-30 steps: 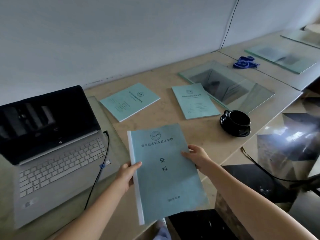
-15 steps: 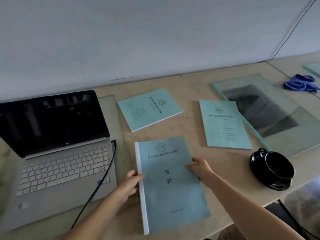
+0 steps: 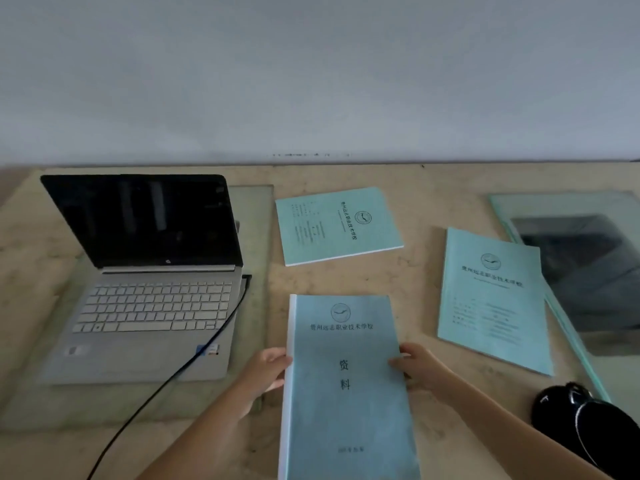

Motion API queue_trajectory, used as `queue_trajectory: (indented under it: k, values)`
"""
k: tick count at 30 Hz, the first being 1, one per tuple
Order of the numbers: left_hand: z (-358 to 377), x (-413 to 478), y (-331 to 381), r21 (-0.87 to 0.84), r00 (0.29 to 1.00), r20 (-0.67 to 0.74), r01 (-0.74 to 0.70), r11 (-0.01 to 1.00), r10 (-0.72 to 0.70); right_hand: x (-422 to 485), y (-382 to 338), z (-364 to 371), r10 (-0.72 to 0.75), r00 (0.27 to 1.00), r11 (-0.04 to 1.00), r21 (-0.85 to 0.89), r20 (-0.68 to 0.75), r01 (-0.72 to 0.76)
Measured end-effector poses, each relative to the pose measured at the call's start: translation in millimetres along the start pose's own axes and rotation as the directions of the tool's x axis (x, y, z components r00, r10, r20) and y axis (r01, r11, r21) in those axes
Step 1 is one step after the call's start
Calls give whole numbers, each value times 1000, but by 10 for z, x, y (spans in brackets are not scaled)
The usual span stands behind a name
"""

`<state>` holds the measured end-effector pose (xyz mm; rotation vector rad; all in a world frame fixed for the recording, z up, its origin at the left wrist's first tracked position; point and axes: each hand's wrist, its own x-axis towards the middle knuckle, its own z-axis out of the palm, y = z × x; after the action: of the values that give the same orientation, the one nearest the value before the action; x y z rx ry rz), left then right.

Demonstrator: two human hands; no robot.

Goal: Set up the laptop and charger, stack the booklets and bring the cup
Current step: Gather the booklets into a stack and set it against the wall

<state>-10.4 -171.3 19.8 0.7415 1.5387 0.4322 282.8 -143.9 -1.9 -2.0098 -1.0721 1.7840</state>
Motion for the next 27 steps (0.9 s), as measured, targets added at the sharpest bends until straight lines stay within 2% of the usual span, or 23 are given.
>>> queue_trajectory:
  k: [2,4,7,8,10,12,14,16,19,21,27]
  values:
    - [12,-6,9,28,1000,-17,13,1000,-12,25,-60,-67,6,999,982,-186,39,1]
    - [14,11,39,56,998,-44,40,998,-38,59,-80,-149,-3,998,922,-387,56,24]
    - [-10,53,150,148,996,-25,88,985,-85,130,-73,-244,-29,997,849,-525,77,66]
    - [-19,62,196,182,995,-12,100,978,-100,162,-75,-273,-80,996,825,-557,49,94]
    - [-46,78,297,240,994,-4,110,964,-113,234,-114,-334,-278,958,784,-593,-69,185]
    - [-76,97,404,262,995,0,97,960,-100,307,-223,-356,-426,882,827,-482,-201,290]
    - [-104,145,538,272,998,0,54,961,-56,366,-399,-333,-396,879,913,-213,-266,347]
    - [-122,237,732,286,1000,-10,-3,958,6,418,-582,-265,-317,925,938,72,-211,338]
    - [-159,472,1120,365,993,-36,-93,926,114,481,-828,-145,-221,971,868,436,-87,236]
    - [-204,686,1412,425,981,-25,-164,890,193,557,-976,-72,-195,980,818,545,-39,185]
    - [-259,1529,2141,496,938,6,-303,814,346,899,-1288,90,-122,991,783,609,-46,125]
